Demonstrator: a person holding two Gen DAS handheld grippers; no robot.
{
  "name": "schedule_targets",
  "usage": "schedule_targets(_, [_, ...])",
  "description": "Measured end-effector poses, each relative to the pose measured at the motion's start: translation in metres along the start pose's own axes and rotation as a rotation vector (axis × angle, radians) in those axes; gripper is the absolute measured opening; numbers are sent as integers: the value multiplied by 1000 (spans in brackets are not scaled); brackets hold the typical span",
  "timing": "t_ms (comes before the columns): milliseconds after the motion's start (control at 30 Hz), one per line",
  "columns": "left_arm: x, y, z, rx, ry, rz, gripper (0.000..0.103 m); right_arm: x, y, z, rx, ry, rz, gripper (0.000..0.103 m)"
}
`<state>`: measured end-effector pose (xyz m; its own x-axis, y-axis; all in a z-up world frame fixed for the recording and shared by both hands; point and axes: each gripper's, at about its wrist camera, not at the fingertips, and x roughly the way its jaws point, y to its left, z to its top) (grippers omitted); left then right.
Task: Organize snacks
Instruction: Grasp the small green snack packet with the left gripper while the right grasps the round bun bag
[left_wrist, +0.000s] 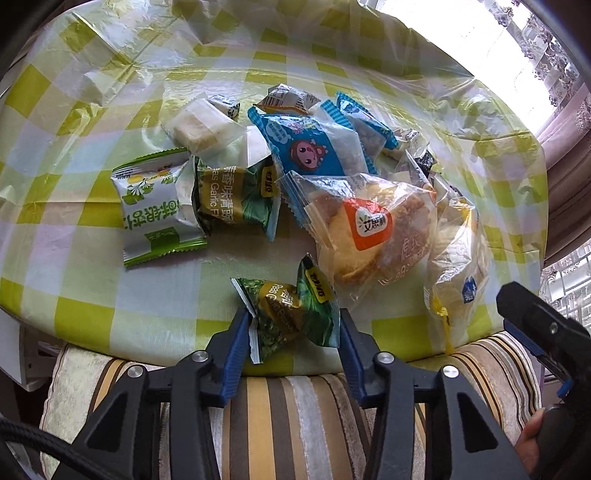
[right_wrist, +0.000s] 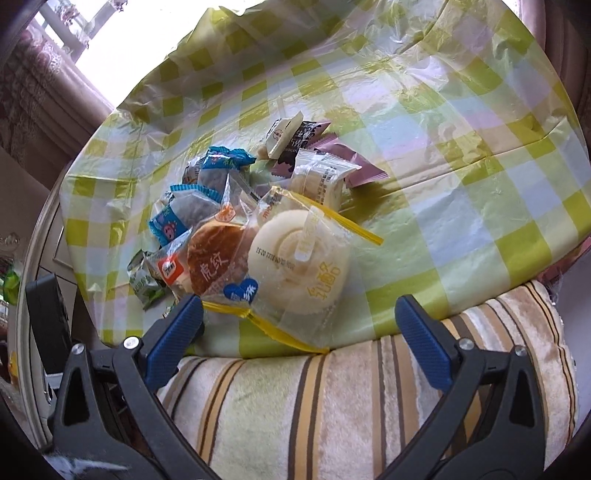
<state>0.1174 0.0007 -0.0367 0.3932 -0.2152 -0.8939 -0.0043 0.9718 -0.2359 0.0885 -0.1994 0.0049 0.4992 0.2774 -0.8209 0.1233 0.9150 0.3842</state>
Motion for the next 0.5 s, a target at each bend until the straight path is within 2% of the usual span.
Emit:
schedule_targets(167, [-2,-2,1,8,-17,-3,38,16,-3,9,58,9,-21,103])
schedule_targets(333, [-7,-5,-1,19,-44,-8,37,32,-5,17,92,23,-46,102])
schedule_targets(367, [-10,-4,-3,22,-49,-8,37,36,-6,17,95,32,-43,100])
schedule_targets(433, [-13,-6,-3,29,-63,-8,36,42,-8,18,100,52,-23,84])
schedule_targets(500, [-18,-5,-5,31,-76,-8,36,45,-8,17,95,66,-12,79])
